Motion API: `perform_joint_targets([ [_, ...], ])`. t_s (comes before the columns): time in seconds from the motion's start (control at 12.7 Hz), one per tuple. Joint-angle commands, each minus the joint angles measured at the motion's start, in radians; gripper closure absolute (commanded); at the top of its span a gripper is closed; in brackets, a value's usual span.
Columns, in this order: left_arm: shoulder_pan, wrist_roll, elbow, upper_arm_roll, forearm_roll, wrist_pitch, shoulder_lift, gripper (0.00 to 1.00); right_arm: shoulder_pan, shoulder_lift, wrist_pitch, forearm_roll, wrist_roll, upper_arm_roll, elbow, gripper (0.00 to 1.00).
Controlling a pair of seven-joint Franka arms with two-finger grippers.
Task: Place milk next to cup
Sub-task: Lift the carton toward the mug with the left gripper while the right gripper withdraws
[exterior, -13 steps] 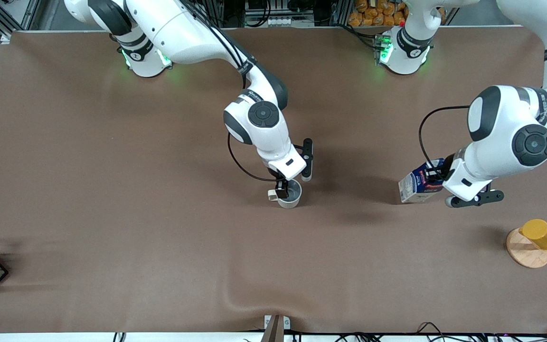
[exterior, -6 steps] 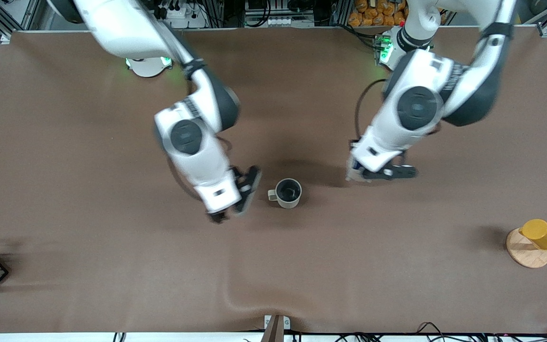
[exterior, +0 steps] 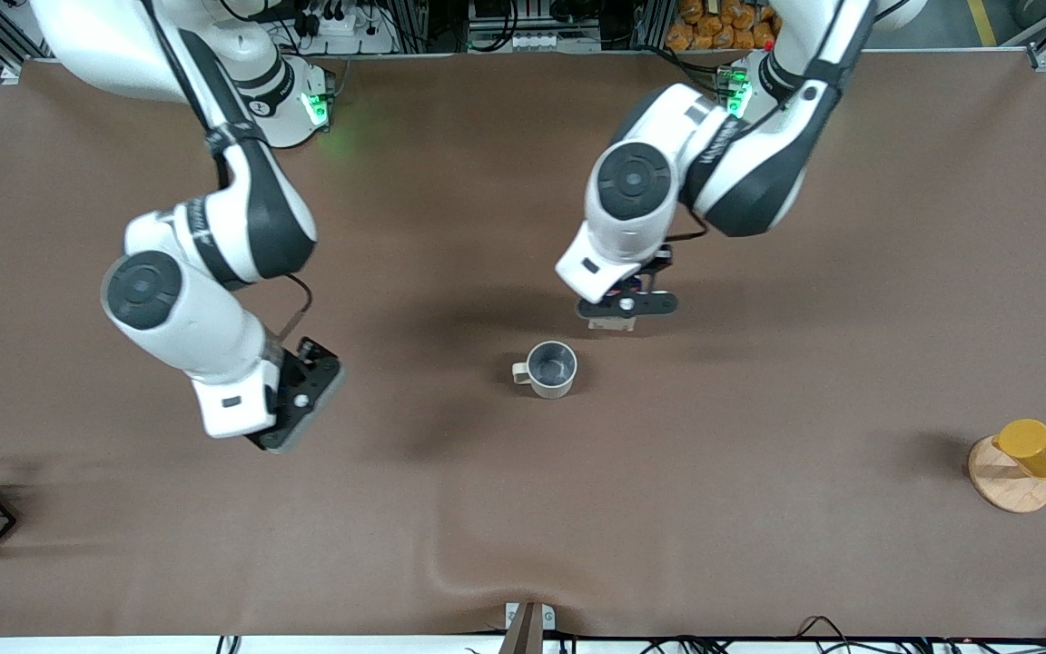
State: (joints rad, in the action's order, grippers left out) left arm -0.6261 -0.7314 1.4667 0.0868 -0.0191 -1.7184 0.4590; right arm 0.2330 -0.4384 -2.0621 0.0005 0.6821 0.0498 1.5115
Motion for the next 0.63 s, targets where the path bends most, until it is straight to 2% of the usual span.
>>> perform_joint_targets([
  [0.0, -0.047, -0.080, -0.132, -0.009, -0.019, 0.011, 0.104, 0.68, -0.093, 0.147, -0.009, 0.019, -0.009, 0.018, 0.172, 0.00],
  [0.08, -0.049, -0.101, -0.161, -0.006, -0.021, 0.008, 0.125, 0.68, -0.133, 0.179, -0.003, 0.019, -0.009, 0.019, 0.203, 0.00],
  [0.24, -0.050, -0.121, -0.166, -0.005, -0.031, -0.021, 0.141, 0.68, -0.173, 0.245, 0.101, 0.022, -0.018, 0.018, 0.220, 0.00],
  [0.55, -0.050, -0.123, -0.172, -0.002, -0.059, -0.090, 0.182, 0.64, -0.213, 0.338, 0.198, 0.026, -0.263, 0.015, 0.220, 0.00],
])
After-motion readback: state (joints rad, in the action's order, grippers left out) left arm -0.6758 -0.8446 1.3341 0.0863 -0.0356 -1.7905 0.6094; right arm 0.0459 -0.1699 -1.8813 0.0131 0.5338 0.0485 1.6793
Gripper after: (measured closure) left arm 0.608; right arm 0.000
